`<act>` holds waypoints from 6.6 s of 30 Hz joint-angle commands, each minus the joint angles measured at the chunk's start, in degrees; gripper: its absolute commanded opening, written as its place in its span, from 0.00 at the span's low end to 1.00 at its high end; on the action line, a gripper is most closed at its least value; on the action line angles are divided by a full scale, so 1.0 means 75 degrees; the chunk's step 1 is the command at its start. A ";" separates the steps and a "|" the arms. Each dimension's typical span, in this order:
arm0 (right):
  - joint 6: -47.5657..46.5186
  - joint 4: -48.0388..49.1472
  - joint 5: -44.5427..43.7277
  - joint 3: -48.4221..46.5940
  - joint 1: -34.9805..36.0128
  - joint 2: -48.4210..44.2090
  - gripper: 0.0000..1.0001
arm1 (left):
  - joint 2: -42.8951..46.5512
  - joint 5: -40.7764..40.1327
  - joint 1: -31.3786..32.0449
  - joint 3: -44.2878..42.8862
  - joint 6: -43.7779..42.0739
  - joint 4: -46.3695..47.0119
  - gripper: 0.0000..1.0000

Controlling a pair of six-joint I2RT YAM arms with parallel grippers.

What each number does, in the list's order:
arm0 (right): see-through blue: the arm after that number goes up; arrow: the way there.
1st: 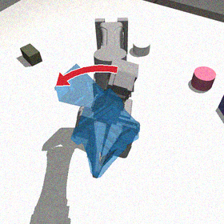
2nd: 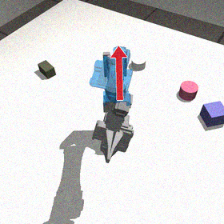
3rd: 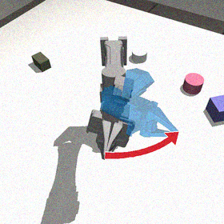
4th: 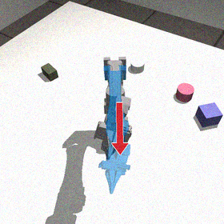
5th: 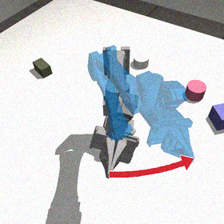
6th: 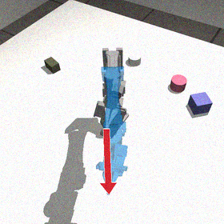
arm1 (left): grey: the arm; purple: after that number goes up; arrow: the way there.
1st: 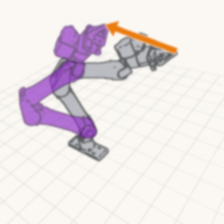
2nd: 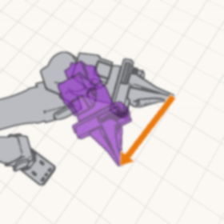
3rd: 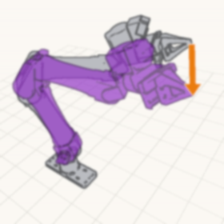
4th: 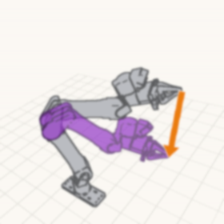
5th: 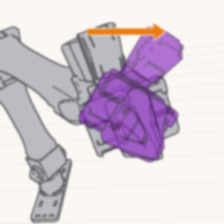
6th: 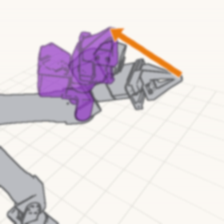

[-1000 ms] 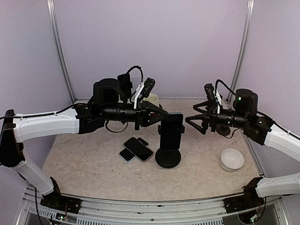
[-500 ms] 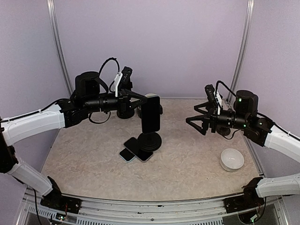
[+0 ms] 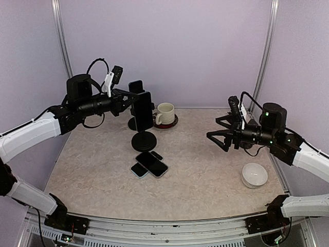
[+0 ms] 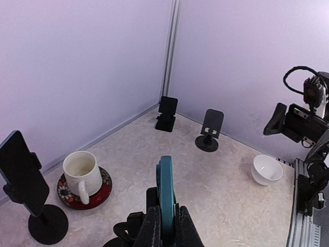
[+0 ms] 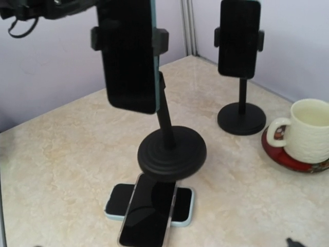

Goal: Place the phone on the phone stand
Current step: Place the phone stand with the phone at the center of the board, then pick up the phone.

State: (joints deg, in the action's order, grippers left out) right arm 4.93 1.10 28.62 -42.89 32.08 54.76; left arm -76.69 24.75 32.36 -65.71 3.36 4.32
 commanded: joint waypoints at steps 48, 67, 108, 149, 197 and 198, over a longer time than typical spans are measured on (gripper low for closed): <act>-0.0270 -0.0273 -0.0232 0.0175 -0.0081 -0.0193 1.00 | -0.2110 0.2608 -0.3682 -0.0686 -0.0154 0.1821 0.00; -0.0213 -0.0384 -0.0313 0.0357 -0.0081 -0.0579 1.00 | -0.1982 0.1817 -0.3682 -0.0611 0.0085 0.1624 0.33; 0.0023 0.0331 -0.0674 0.0104 0.1351 0.1646 1.00 | 0.1411 -0.2627 0.0593 0.1975 0.1480 0.1708 0.99; 0.0024 -0.1608 -0.3486 -0.3941 0.3719 0.7507 1.00 | 0.1421 -0.2846 0.0728 0.2443 0.1662 0.1698 0.99; 0.0159 -0.1830 -0.4554 -0.4450 0.3868 0.8192 1.00 | 0.1600 -0.3030 0.0722 0.2671 0.1793 0.1689 0.99; 0.0152 -0.1792 -0.4467 -0.4439 0.3868 0.8218 1.00 | 0.1597 -0.3031 0.0718 0.2658 0.1791 0.1675 0.99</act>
State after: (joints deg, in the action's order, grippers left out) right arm 5.69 -12.95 -7.27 -75.11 60.75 115.96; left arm -65.84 2.28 37.45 -46.50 16.51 15.84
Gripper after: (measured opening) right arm 0.999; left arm 0.986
